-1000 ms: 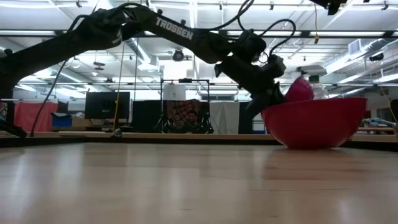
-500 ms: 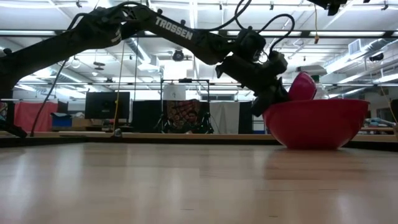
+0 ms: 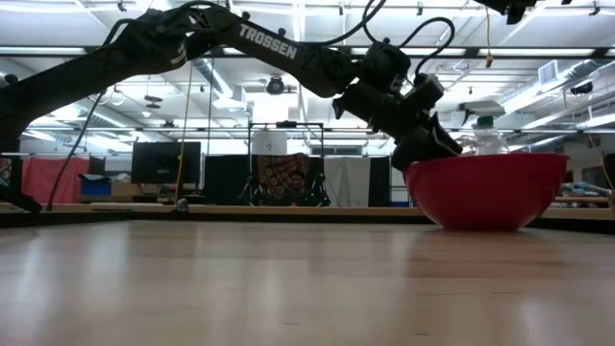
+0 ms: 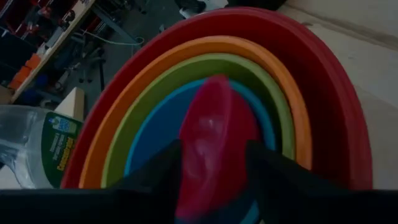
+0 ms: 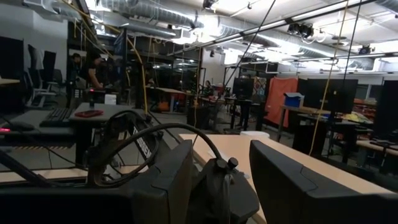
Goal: Nest bowls inside each other
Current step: Stack the pink bowl into the blue bowl, then return to Home Position
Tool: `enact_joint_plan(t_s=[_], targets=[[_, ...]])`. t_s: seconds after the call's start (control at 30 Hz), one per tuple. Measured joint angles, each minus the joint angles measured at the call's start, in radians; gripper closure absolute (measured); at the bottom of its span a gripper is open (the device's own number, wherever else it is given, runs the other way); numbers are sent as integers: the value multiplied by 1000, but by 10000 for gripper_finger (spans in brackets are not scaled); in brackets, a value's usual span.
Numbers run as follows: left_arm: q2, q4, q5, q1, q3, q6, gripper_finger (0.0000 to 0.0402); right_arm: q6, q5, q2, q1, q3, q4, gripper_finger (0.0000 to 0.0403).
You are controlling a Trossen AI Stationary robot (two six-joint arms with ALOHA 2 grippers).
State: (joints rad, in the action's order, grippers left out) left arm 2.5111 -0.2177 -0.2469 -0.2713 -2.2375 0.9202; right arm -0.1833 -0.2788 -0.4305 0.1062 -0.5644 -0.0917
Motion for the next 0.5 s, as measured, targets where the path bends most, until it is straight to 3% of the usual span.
enact_joint_plan(t_s=[0.2,0.5], targets=[[0,2,9,0,0,-21,169,0,0,0,0,0,3,238],[-10,57,55,0,-1,-138,179,0,-8,6,0,0,15,238]])
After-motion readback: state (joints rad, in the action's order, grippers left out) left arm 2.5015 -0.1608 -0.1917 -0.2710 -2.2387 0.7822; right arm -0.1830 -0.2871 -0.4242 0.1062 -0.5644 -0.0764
